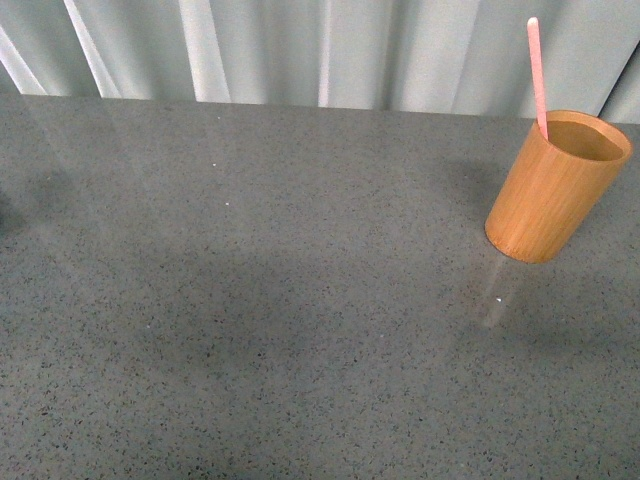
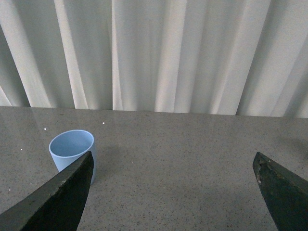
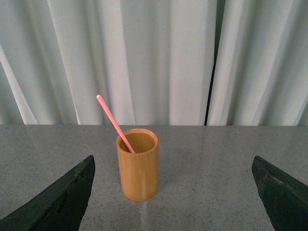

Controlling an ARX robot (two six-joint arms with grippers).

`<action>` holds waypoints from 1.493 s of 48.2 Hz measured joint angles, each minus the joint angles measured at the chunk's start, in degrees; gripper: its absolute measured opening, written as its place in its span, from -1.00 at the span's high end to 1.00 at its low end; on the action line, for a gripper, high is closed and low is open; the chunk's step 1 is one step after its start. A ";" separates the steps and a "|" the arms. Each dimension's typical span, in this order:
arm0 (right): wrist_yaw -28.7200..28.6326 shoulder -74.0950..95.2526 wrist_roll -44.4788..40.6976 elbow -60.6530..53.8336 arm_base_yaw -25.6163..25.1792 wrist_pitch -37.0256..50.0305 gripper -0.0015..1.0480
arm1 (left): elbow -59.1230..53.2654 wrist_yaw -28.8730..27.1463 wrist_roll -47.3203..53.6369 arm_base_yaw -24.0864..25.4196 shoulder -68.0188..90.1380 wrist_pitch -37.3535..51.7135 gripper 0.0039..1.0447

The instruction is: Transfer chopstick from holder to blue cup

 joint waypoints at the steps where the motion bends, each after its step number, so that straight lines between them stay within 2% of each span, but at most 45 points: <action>1: 0.00 0.00 0.00 0.00 0.00 0.00 -0.81 | 0.00 0.00 0.00 0.00 0.00 0.00 -0.87; 55: 0.00 0.00 0.00 0.00 0.00 0.00 -0.81 | 0.00 0.00 0.00 0.00 0.00 0.00 -0.87; 56: 0.00 0.00 0.00 0.00 0.00 0.00 -0.81 | 0.02 -0.31 -0.11 -0.07 0.07 -0.07 -0.87; 60: 0.02 0.00 0.02 0.00 0.00 0.00 -0.81 | 2.97 -15.87 -5.35 -3.28 7.39 -7.10 -0.87; 61: 0.04 0.00 0.02 0.00 0.00 0.00 -0.81 | 3.17 -17.11 -6.19 -2.99 9.31 -6.99 -0.87; 67: -0.02 0.00 0.02 0.00 0.00 0.00 -0.81 | 3.82 -15.98 -7.69 0.28 15.65 -3.69 -0.87; 72: 0.00 0.00 0.02 0.00 0.00 0.00 -0.81 | 6.25 -11.67 -8.15 4.22 22.23 1.60 -0.87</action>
